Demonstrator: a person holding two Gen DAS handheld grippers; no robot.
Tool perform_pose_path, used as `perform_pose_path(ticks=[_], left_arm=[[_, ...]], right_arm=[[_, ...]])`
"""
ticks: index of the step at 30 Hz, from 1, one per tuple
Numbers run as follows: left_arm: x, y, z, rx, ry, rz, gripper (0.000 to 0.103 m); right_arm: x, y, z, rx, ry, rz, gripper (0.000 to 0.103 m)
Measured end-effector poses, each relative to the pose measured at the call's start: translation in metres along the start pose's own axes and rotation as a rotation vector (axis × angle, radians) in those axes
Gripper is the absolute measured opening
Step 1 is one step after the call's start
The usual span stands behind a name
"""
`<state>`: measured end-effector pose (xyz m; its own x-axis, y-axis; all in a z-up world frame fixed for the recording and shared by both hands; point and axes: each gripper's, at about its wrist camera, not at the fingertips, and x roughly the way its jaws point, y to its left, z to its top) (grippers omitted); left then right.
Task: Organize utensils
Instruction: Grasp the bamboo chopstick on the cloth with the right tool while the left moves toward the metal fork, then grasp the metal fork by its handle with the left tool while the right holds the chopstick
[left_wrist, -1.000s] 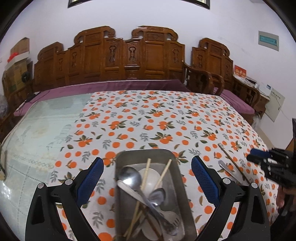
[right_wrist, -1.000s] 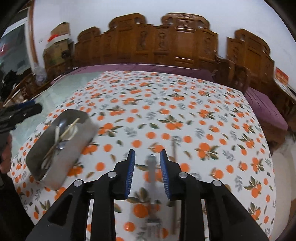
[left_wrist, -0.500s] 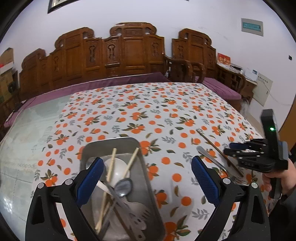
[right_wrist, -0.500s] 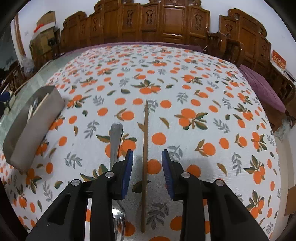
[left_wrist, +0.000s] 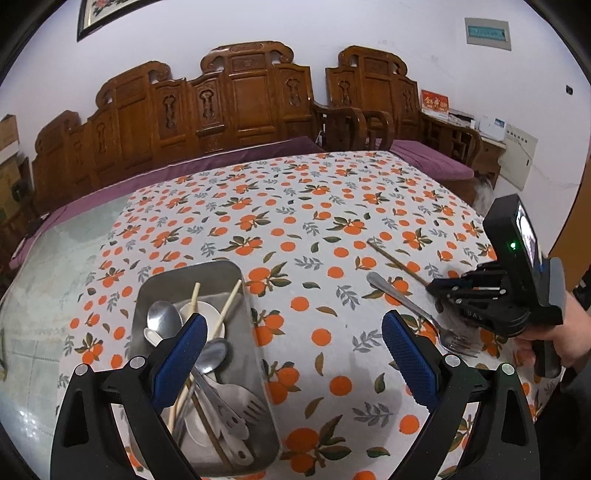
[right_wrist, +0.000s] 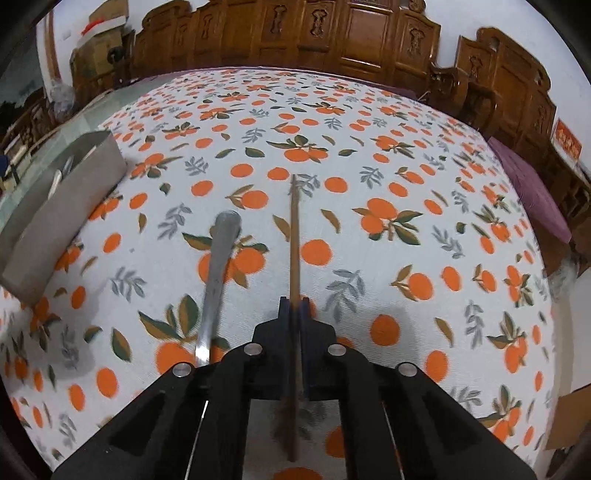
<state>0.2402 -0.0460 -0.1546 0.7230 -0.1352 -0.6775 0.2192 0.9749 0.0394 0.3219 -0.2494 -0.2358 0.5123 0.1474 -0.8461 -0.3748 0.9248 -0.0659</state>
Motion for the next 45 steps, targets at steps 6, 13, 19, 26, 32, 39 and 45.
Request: perform_pose_path(ticks=[6, 13, 19, 26, 32, 39, 45], left_arm=[[0.009, -0.031, -0.004, 0.023, 0.042, -0.006, 0.092], [0.038, -0.076, 0.002, 0.038, 0.104, -0.048, 0.092], [0.071, -0.105, 0.001, 0.041, 0.177, -0.078, 0.092], [0.100, -0.126, -0.003, 0.041, 0.252, -0.106, 0.071], [0.113, -0.138, -0.007, 0.046, 0.292, -0.117, 0.049], [0.112, -0.135, -0.007, 0.057, 0.291, -0.105, 0.021], [0.110, -0.115, -0.010, 0.028, 0.302, -0.081, 0.011]], right_arm=[[-0.004, -0.026, -0.010, 0.024, -0.013, -0.027, 0.006], [-0.009, -0.064, -0.014, 0.153, -0.037, 0.008, 0.006], [-0.013, -0.076, -0.013, 0.207, -0.056, 0.036, 0.006], [-0.016, -0.075, -0.009, 0.213, -0.072, 0.059, 0.006], [-0.017, -0.075, -0.008, 0.220, -0.079, 0.069, 0.006], [-0.017, -0.069, -0.006, 0.204, -0.077, 0.070, 0.006], [-0.017, -0.061, -0.005, 0.181, -0.072, 0.068, 0.006]])
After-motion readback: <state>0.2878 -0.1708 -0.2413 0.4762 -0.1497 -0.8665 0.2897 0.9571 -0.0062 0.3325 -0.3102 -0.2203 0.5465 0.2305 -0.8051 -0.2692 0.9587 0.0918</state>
